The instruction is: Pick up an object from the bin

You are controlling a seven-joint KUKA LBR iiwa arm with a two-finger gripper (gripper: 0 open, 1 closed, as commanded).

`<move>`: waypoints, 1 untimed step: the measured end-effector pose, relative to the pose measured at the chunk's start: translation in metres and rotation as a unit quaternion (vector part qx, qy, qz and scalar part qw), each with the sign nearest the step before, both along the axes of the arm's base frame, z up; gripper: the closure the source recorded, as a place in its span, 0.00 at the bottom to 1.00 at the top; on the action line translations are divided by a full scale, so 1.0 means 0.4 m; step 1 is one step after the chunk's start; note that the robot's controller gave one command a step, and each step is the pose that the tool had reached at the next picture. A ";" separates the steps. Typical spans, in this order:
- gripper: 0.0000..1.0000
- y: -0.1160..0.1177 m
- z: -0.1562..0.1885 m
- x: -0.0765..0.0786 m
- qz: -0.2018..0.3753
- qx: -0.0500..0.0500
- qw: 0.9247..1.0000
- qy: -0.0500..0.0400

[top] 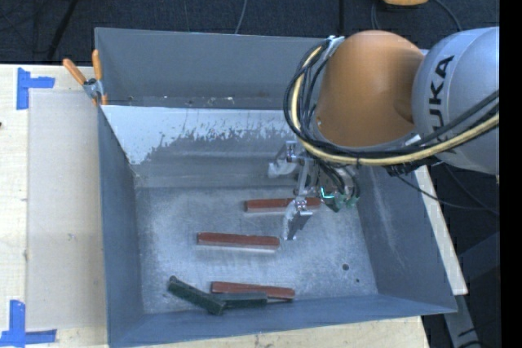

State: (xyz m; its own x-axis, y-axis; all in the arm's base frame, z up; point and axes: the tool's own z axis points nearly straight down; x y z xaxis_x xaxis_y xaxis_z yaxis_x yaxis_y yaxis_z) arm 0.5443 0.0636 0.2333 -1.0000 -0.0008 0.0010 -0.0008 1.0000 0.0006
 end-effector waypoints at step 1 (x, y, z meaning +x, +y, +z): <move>0.00 0.004 -0.120 -0.017 -0.003 0.000 1.000 -0.003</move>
Offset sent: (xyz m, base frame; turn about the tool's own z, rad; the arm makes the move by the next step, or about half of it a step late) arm -0.0030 0.0088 -0.1633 -0.0233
